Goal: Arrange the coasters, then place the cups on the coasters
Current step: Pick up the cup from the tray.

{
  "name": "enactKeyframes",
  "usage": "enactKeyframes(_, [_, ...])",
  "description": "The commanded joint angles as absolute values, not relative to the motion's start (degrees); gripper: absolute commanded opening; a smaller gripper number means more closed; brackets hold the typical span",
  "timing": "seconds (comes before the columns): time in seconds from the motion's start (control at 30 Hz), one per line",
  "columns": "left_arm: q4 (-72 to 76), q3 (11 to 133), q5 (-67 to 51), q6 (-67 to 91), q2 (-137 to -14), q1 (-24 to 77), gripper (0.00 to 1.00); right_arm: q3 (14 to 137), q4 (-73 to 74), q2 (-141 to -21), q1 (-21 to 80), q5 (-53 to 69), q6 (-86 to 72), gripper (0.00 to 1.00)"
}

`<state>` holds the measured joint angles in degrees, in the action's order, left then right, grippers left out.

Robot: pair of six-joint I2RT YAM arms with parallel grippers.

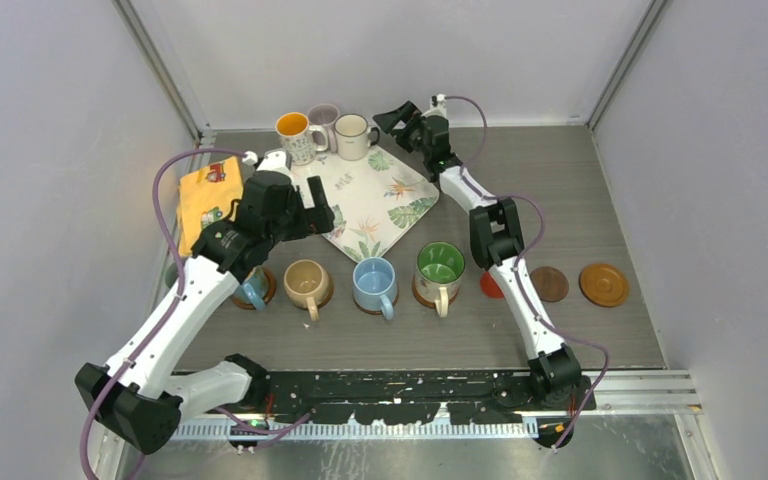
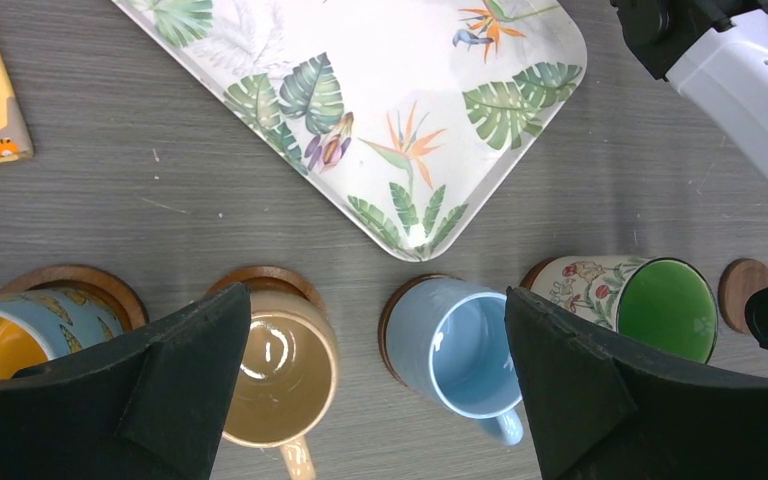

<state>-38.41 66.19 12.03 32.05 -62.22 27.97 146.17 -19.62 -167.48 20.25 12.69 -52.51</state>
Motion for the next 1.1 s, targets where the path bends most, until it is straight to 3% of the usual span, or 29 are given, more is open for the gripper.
enactKeyframes(0.0, [-36.6, 66.3, 12.8, 30.4, -62.8, 27.8, 1.00, 152.3, -25.3, -169.1, 21.0, 11.3, -57.3, 0.96])
enactKeyframes(0.3, [-35.7, 65.9, 12.8, 29.7, -62.9, 27.7, 1.00, 151.0, -24.6, -167.4, 23.1, 12.9, -58.3, 0.62])
enactKeyframes(0.43, [-35.7, 65.6, 12.7, 29.7, -62.7, 27.7, 1.00, 150.7, -24.3, -166.8, 23.9, 14.8, -58.9, 0.54])
enactKeyframes(0.8, [-35.4, 64.5, 12.7, 29.8, -61.2, 27.7, 1.00, 134.3, -30.0, -156.3, 25.6, 19.8, -59.5, 0.55])
enactKeyframes(1.07, [-35.5, 63.8, 12.9, 29.9, -60.1, 27.6, 1.00, 123.1, -27.4, -147.9, 27.6, 19.2, -53.4, 0.64])
